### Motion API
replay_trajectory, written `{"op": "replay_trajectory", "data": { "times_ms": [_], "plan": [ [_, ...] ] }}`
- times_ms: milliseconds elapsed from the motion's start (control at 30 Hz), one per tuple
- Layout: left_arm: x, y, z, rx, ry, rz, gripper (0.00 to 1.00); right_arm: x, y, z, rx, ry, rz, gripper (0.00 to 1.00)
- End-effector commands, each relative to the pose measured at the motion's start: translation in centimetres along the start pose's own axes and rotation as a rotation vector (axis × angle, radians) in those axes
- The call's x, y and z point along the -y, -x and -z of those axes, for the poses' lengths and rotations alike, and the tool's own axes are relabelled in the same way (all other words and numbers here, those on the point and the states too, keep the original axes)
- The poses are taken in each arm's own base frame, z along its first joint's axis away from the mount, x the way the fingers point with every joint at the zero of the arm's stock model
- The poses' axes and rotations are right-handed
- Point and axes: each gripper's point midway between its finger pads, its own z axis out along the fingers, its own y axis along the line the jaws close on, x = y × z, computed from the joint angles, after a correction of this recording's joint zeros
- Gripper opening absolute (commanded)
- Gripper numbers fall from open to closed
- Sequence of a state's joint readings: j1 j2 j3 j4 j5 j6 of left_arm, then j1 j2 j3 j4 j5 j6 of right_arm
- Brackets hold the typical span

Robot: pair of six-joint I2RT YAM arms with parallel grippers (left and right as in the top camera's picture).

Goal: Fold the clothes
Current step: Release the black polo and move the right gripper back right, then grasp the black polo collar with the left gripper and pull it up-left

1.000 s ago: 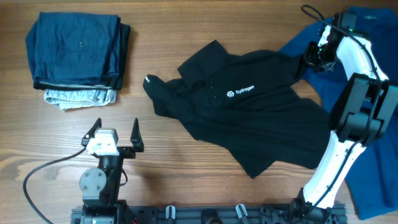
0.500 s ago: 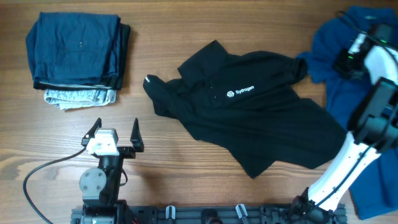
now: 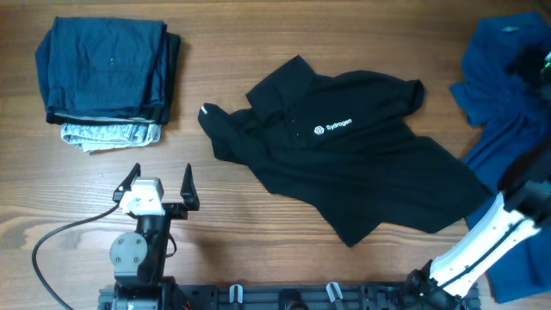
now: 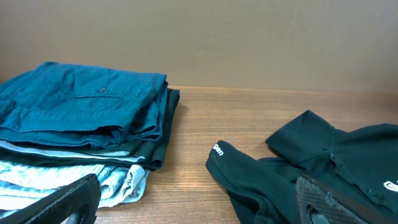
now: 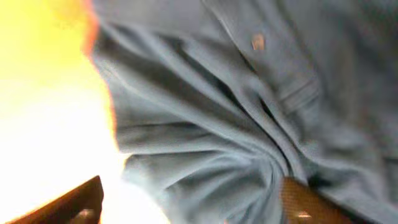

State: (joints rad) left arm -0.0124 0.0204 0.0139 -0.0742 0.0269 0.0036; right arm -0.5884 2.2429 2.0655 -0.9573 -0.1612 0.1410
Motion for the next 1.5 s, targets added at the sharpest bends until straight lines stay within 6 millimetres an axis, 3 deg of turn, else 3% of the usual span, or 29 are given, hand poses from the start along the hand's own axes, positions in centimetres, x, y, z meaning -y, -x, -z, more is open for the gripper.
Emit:
{"op": "replay_trajectory", "data": {
  "times_ms": [0, 67, 167, 333, 467, 500, 600, 667, 733, 800, 867, 1000, 1100, 1167, 1200, 1300, 1400, 1433, 1467],
  "plan": [
    [0.0, -0.3, -0.1, -0.006, 0.001, -0.019, 1.00, -3.1, 2.4, 9.7, 0.140, 0.091, -0.113, 0.99],
    [0.0, -0.3, -0.1, -0.006, 0.001, -0.019, 1.00, -3.1, 1.6, 10.8, 0.118, 0.090, -0.179, 0.99],
    [0.0, -0.3, -0.1, -0.006, 0.001, -0.019, 1.00, -2.9, 0.5, 10.4, 0.072, 0.081, -0.241, 0.99],
    [0.1, 0.2, 0.0, 0.016, -0.001, -0.019, 1.00, -2.9, 0.5, 10.4, 0.072, 0.080, -0.240, 1.00],
    [4.3, 4.0, 1.0, 0.139, -0.244, -0.040, 1.00, -2.9, 0.5, 10.4, 0.072, 0.080, -0.240, 0.99],
    [4.7, 4.8, 1.2, 0.150, -0.261, -0.044, 1.00, -2.9, 0.5, 10.4, 0.072, 0.080, -0.240, 0.99],
    [5.2, 9.7, 2.4, 0.145, -0.271, -0.044, 1.00, -2.9, 0.5, 10.4, 0.072, 0.080, -0.240, 1.00],
    [5.4, 12.3, 2.2, 0.106, -0.270, -0.039, 1.00, -2.9, 0.5, 10.4, 0.072, 0.080, -0.240, 0.99],
    [6.4, 15.4, 0.8, 0.035, -0.319, -0.030, 1.00, -2.9, 0.5, 10.4, 0.072, 0.080, -0.240, 0.99],
    [7.8, 17.9, -2.0, -0.065, -0.394, -0.021, 1.00, -2.9, 0.5, 10.4, 0.072, 0.080, -0.240, 0.99],
    [8.9, 18.7, -4.7, -0.173, -0.457, -0.079, 1.00, -2.9, 0.5, 10.4, 0.072, 0.080, -0.240, 0.99],
    [11.7, 17.2, -12.2, -0.487, -0.532, -0.278, 1.00, -2.9, 0.5, 10.4, 0.072, 0.080, -0.240, 0.99],
    [14.4, 14.3, -16.8, -0.657, -0.564, -0.325, 1.00, -2.9, 0.5, 10.4, 0.072, 0.080, -0.240, 0.99],
    [16.4, 10.8, -19.1, -0.738, -0.605, -0.332, 1.00, -2.9, 0.5, 10.4, 0.072, 0.080, -0.240, 0.99],
    [17.3, 8.3, -20.0, -0.782, -0.625, -0.335, 1.00, -2.8, 0.5, 10.4, 0.072, 0.080, -0.240, 1.00],
    [18.5, 4.5, -20.8, -0.860, -0.650, -0.337, 1.00, -2.9, 0.5, 10.4, 0.072, 0.080, -0.240, 0.99],
    [20.5, 3.2, -20.0, -0.900, -0.706, -0.299, 1.00, -2.9, 0.5, 10.4, 0.072, 0.081, -0.240, 0.99],
    [21.2, 3.2, -19.9, -0.892, -0.720, -0.306, 0.90, -2.9, 0.5, 10.4, 0.072, 0.080, -0.240, 0.99],
    [21.4, 3.0, -19.8, -0.895, -0.722, -0.320, 0.58, -2.9, 0.5, 10.4, 0.072, 0.080, -0.240, 1.00]
  ]
}}
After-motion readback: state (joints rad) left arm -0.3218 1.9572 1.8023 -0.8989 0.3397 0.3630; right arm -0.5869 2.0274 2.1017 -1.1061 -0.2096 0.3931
